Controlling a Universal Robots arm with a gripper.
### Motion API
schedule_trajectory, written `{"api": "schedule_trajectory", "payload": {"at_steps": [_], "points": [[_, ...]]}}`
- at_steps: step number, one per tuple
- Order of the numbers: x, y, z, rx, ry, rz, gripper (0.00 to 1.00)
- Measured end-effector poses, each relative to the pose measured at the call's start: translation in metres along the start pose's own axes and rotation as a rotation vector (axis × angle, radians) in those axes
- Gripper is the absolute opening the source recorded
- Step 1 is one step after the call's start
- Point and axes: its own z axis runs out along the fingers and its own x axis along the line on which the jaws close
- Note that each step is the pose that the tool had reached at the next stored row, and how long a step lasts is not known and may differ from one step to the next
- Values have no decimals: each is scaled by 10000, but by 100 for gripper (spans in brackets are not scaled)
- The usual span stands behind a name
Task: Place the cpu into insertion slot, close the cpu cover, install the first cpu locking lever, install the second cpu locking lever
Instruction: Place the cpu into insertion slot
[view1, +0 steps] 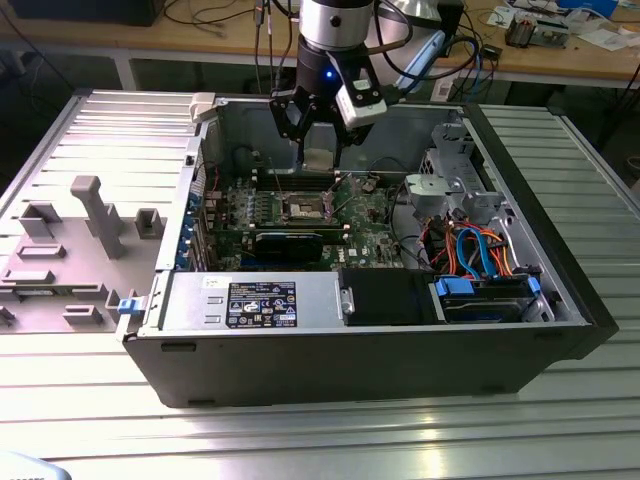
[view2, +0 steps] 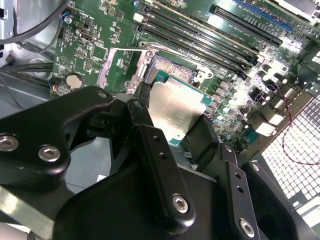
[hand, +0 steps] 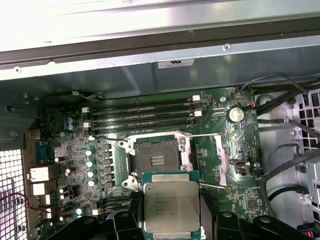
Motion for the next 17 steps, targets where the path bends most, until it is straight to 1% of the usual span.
{"api": "schedule_trajectory", "payload": {"at_steps": [17], "points": [[0, -3, 0, -4, -10, 218, 55]]}}
